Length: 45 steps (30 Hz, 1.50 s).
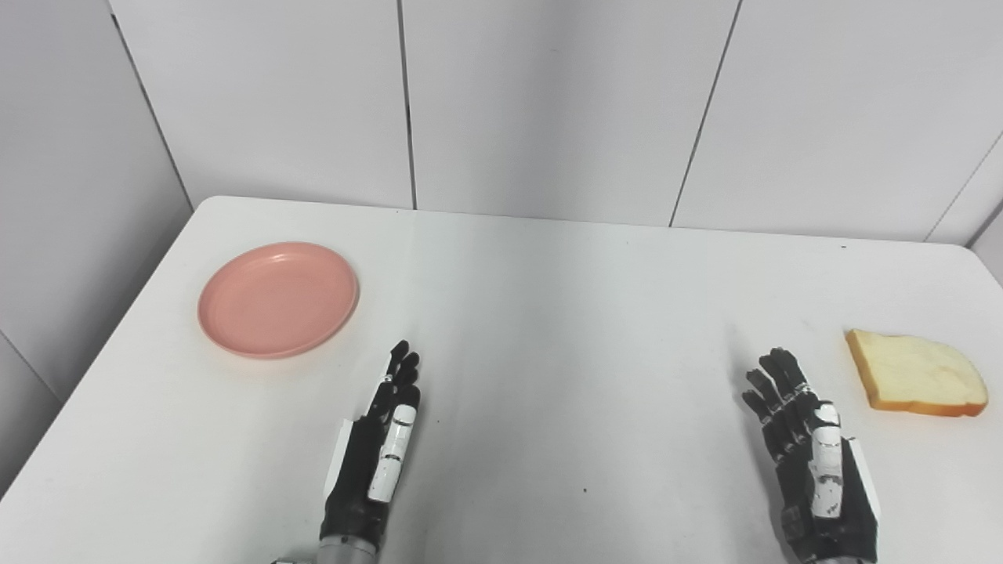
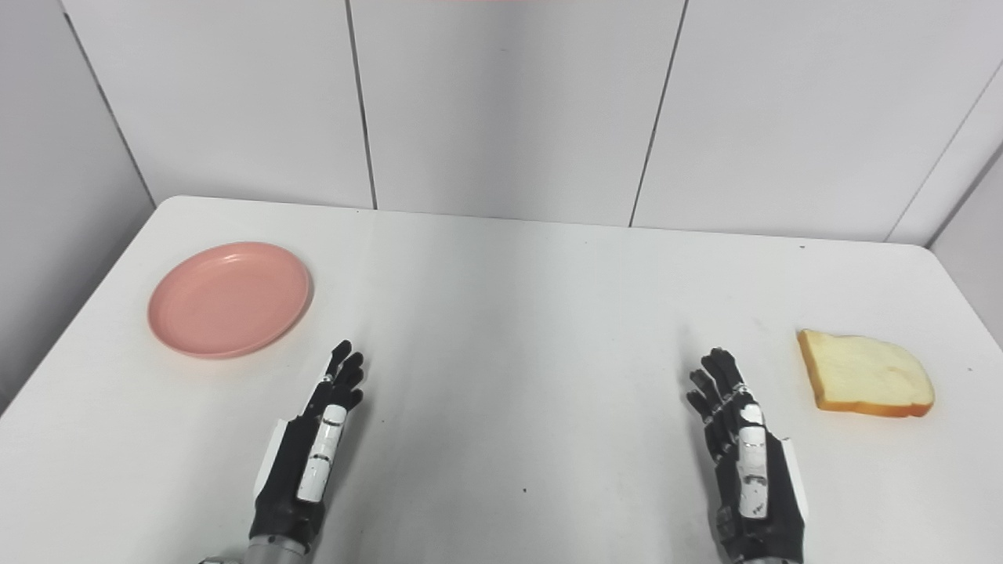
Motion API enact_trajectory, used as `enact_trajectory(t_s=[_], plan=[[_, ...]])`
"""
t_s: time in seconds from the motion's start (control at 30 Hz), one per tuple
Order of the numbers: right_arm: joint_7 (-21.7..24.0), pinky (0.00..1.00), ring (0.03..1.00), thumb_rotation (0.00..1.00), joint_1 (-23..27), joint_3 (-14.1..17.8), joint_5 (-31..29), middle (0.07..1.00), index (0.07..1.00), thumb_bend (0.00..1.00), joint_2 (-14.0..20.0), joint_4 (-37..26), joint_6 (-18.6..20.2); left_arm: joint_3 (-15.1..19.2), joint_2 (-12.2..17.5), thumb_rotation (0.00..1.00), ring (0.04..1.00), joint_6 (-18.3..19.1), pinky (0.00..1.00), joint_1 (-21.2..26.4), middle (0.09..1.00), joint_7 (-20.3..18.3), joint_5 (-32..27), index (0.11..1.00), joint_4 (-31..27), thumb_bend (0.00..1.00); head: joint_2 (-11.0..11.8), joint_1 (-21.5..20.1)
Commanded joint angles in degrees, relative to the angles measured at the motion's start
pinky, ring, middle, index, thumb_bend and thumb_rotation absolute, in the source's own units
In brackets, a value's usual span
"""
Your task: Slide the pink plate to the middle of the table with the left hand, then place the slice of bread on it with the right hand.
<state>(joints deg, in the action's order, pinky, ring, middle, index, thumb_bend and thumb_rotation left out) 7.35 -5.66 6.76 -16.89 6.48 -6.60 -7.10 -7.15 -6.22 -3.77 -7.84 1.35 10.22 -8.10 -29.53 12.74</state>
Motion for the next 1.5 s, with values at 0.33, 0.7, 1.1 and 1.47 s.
enact_trajectory(t_s=[0.33, 0.7, 1.1, 1.47], plan=[[1.19, 0.93, 0.917, 1.0, -0.37, 0.92, 0.67, 0.924, 0.911, 0.74, 0.5, 10.04, -4.74, 0.26, 0.1, 0.98, 0.977, -6.17, 0.96, 1.01, 0.97, 1.17, -0.71, 0.953, 3.96, 0.47, 5.05, 1.6], [0.81, 0.91, 0.904, 1.0, -0.12, -0.27, 3.09, 0.923, 0.921, 0.73, -0.87, 11.5, -6.15, 3.65, 0.67, 0.98, 0.968, -8.29, 0.95, 2.81, 0.966, 1.39, -3.61, 0.945, 3.21, 0.48, 7.89, -0.76], [0.71, 0.89, 0.888, 1.0, 0.0, -0.68, 3.6, 0.909, 0.906, 0.71, -1.95, 12.23, -7.11, 10.99, 5.08, 0.92, 0.945, -7.52, 0.98, 15.34, 0.937, 0.64, -10.23, 0.928, 2.53, 0.73, 8.68, -1.8], [0.94, 0.87, 0.884, 0.98, -0.15, -0.77, 3.38, 0.904, 0.896, 0.7, -2.47, 12.29, -7.12, 17.11, 13.61, 0.91, 0.932, 5.58, 0.93, 32.44, 0.936, -0.74, -19.24, 0.917, 5.68, 0.82, 8.84, -2.54]])
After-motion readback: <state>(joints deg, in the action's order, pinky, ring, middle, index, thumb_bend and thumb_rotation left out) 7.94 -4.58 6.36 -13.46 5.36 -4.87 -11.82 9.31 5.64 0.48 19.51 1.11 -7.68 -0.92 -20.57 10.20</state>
